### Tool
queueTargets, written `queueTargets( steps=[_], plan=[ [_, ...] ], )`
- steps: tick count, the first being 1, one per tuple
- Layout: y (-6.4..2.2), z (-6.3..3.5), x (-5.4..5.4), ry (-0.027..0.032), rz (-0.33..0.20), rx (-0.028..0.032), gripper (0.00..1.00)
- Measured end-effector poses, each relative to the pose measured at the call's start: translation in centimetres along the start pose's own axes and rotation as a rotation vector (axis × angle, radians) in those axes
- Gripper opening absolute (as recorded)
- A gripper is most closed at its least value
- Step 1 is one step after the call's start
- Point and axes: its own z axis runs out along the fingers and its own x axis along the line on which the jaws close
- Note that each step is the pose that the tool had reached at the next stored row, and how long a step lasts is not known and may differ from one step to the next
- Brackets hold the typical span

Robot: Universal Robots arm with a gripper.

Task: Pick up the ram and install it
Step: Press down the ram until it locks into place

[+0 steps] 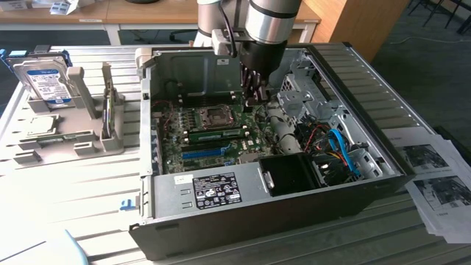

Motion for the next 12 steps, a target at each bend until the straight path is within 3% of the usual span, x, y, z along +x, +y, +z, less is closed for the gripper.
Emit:
queueTargets(
  steps=[12],
  plan=[
    [-0.06,1.42,0.0,0.0001,0.0,0.0,0.09]
  ],
)
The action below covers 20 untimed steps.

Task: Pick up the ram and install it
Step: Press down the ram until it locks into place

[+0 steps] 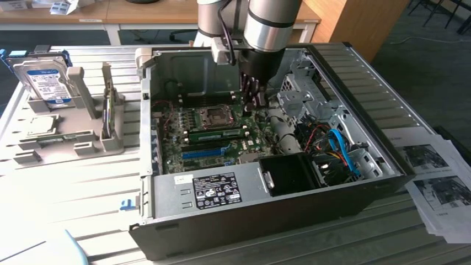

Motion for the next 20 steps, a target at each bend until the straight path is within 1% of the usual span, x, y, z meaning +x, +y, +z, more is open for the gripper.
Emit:
queueTargets(
  steps=[4,12,20],
  plan=[
    [-0.01,0.38,0.0,0.0,0.0,0.0,0.09],
    [-0.02,0.51,0.0,-0.0005,0.0,0.0002,0.09],
    [-0.05,1.28,0.0,0.0001,0.0,0.0,0.09]
  ],
)
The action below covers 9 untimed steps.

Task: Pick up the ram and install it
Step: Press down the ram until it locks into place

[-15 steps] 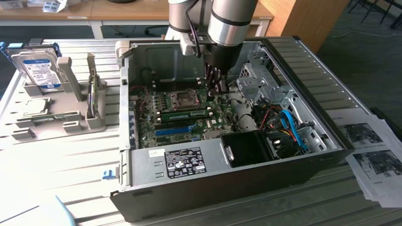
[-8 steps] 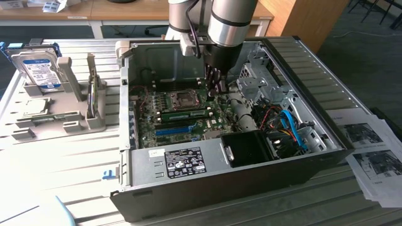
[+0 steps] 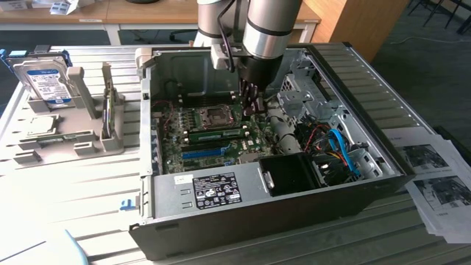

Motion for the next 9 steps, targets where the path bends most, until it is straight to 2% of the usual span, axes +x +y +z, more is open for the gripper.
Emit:
queueTargets(
  steps=[9],
  plan=[
    [-0.04,0.97,0.02,-0.0001,0.0,0.0,0.09]
  ],
)
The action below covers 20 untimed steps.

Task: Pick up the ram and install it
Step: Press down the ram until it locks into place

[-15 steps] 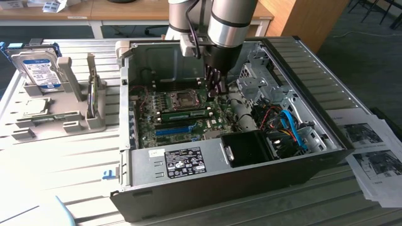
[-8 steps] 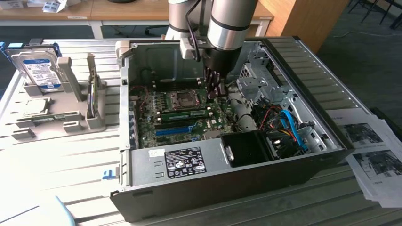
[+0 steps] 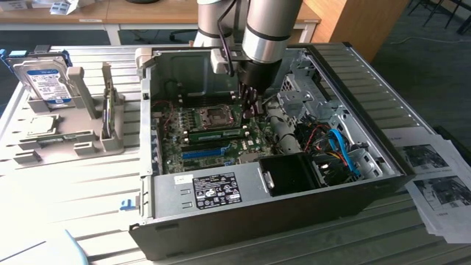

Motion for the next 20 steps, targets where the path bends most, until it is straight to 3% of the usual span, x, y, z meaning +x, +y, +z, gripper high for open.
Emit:
queueTargets(
  steps=[20],
  plan=[
    [-0.47,0.38,0.0,-0.0003,0.0,0.0,0.09]
  ],
)
